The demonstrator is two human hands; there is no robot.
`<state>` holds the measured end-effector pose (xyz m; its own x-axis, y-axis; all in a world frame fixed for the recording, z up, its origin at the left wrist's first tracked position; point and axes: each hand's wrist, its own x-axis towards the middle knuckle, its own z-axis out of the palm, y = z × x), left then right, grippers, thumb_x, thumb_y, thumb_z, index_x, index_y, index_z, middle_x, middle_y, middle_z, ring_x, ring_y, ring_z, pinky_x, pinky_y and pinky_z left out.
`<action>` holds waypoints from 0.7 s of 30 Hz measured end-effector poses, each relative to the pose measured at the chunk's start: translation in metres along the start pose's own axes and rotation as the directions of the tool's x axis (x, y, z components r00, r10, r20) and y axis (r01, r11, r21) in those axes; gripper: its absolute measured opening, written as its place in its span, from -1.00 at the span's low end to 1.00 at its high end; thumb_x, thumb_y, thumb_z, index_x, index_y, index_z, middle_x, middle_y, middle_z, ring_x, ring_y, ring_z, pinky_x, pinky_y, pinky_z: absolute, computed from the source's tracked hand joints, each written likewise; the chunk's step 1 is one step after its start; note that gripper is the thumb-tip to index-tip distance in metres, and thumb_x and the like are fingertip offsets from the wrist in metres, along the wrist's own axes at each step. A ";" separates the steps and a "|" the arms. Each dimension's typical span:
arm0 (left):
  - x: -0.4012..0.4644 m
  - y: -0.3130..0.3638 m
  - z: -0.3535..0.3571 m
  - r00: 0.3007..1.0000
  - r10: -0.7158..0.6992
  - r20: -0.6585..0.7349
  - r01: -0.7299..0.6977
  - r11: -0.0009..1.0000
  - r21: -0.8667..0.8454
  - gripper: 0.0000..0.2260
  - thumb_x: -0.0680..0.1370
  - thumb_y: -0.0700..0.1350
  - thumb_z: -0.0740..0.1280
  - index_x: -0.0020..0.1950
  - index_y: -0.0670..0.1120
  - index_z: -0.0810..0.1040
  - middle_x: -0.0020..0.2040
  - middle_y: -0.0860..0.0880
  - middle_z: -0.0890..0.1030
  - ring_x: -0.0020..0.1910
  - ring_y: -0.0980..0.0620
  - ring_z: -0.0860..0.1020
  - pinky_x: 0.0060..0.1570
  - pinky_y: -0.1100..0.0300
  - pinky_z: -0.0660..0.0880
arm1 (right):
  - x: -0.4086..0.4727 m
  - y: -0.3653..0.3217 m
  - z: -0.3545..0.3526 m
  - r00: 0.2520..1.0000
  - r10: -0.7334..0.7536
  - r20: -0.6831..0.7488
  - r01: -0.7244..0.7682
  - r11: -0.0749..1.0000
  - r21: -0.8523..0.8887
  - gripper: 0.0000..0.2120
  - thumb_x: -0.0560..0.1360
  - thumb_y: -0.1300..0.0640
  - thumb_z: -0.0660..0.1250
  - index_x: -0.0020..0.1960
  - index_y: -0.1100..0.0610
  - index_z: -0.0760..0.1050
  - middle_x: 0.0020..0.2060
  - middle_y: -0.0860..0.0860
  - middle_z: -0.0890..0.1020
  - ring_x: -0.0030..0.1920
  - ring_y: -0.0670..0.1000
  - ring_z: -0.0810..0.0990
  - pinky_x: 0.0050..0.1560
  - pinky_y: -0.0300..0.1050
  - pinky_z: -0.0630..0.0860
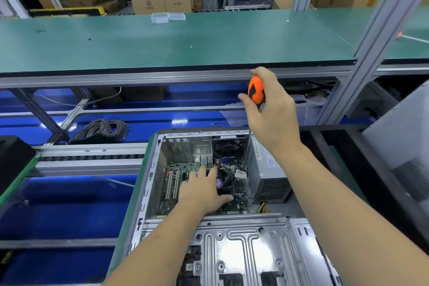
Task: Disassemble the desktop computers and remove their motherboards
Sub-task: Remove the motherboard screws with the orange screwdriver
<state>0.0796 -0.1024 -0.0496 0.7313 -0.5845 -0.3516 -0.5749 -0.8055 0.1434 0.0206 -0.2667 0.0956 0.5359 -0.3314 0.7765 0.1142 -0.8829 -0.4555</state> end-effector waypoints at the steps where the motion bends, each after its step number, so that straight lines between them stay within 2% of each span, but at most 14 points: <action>1: 0.000 0.001 -0.001 0.997 0.056 -0.057 -0.056 0.998 0.001 -0.10 0.44 0.42 0.28 0.62 0.10 -0.04 0.64 0.01 -0.02 0.57 -0.16 0.05 0.43 -0.18 0.24 | -0.002 0.002 0.000 1.000 0.011 0.005 -0.011 1.000 0.001 -0.60 0.54 0.15 0.42 0.33 0.20 0.43 0.01 0.03 0.58 -0.13 -0.18 0.32 -0.11 -0.24 0.39; 3: 0.003 0.006 -0.003 0.953 0.244 -0.177 -0.240 0.970 0.049 -0.18 0.50 0.33 0.25 0.63 0.07 -0.03 0.64 0.04 -0.06 0.60 -0.09 -0.05 0.50 -0.15 0.10 | -0.005 0.004 0.000 1.000 0.024 0.009 -0.024 1.000 0.002 -0.60 0.55 0.16 0.42 0.33 0.21 0.43 0.00 0.05 0.57 -0.13 -0.16 0.33 -0.10 -0.23 0.39; 4: 0.005 0.012 -0.003 0.921 0.336 -0.195 -0.322 0.941 0.099 -0.23 0.53 0.30 0.21 0.63 0.06 -0.01 0.65 0.05 -0.06 0.61 -0.07 -0.07 0.52 -0.13 0.05 | -0.006 0.006 0.000 1.000 0.025 0.005 -0.025 1.000 0.000 -0.61 0.55 0.16 0.41 0.33 0.21 0.43 -0.01 0.05 0.57 -0.13 -0.16 0.33 -0.10 -0.24 0.38; 6: 0.010 0.025 -0.002 0.892 0.433 -0.125 -0.405 0.892 0.201 -0.33 0.60 0.27 0.12 0.63 0.03 0.05 0.65 0.04 0.00 0.61 -0.07 -0.04 0.52 -0.13 0.00 | -0.005 0.009 -0.003 1.000 0.026 -0.013 -0.026 1.000 -0.008 -0.60 0.55 0.15 0.41 0.34 0.21 0.43 0.01 0.04 0.57 -0.13 -0.15 0.35 -0.09 -0.24 0.39; 8: 0.015 0.036 0.002 0.900 0.436 0.000 -0.417 0.860 0.292 -0.37 0.63 0.26 0.08 0.63 0.00 0.11 0.62 0.00 0.11 0.59 -0.11 0.01 0.51 -0.17 0.02 | -0.003 0.012 -0.005 0.999 0.029 -0.035 -0.029 1.000 -0.002 -0.60 0.55 0.14 0.41 0.34 0.20 0.42 0.00 -0.04 0.54 -0.13 -0.13 0.38 -0.05 -0.31 0.39; 11: 0.018 0.041 0.004 0.914 0.397 0.084 -0.397 0.832 0.389 -0.41 0.63 0.27 0.06 0.55 -0.05 0.29 0.56 -0.04 0.25 0.57 -0.12 0.02 0.48 -0.22 0.05 | -0.001 0.016 -0.007 0.998 0.034 -0.055 -0.033 0.999 0.007 -0.59 0.55 0.14 0.42 0.34 0.20 0.42 -0.03 -0.15 0.43 -0.15 -0.18 0.33 -0.05 -0.51 0.29; 14: 0.019 0.044 0.003 0.920 0.353 0.172 -0.392 0.799 0.455 -0.41 0.62 0.30 0.07 0.43 -0.08 0.49 0.57 -0.05 0.20 0.58 -0.14 -0.05 0.46 -0.29 0.02 | -0.002 0.018 -0.005 0.998 0.045 -0.045 -0.045 0.999 0.012 -0.60 0.55 0.15 0.42 0.33 0.20 0.42 -0.06 -0.16 0.40 -0.16 -0.18 0.30 -0.07 -0.39 0.31; 16: 0.019 0.046 0.003 0.920 0.348 0.180 -0.392 0.797 0.459 -0.43 0.62 0.30 0.09 0.36 -0.08 0.56 0.56 -0.05 0.21 0.57 -0.14 -0.03 0.45 -0.29 0.04 | -0.004 0.019 -0.003 0.998 0.053 -0.022 -0.052 0.998 0.016 -0.60 0.55 0.15 0.41 0.33 0.21 0.42 -0.08 -0.15 0.38 -0.17 -0.16 0.30 -0.07 -0.27 0.34; 18: 0.019 0.045 0.004 0.917 0.366 0.157 -0.397 0.802 0.447 -0.44 0.61 0.29 0.09 0.35 -0.08 0.56 0.53 -0.06 0.25 0.55 -0.14 0.01 0.44 -0.28 0.05 | -0.005 0.020 -0.001 0.998 0.061 -0.003 -0.061 0.998 0.021 -0.61 0.56 0.14 0.41 0.33 0.20 0.42 -0.10 -0.14 0.37 -0.18 -0.14 0.31 -0.07 -0.23 0.35; 21: 0.019 0.041 0.005 0.909 0.400 0.117 -0.410 0.804 0.431 -0.44 0.61 0.28 0.11 0.45 -0.05 0.43 0.49 -0.06 0.31 0.53 -0.14 0.06 0.42 -0.26 0.09 | -0.005 0.020 0.001 0.997 0.073 0.000 -0.073 0.997 0.019 -0.61 0.56 0.13 0.41 0.33 0.19 0.42 -0.13 -0.13 0.35 -0.20 -0.14 0.30 -0.07 -0.25 0.35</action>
<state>0.0676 -0.1461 -0.0546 0.3914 -0.8423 -0.3706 -0.9200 -0.3663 -0.1393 0.0210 -0.2820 0.0818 0.5425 -0.3949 0.7414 0.0910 -0.8498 -0.5192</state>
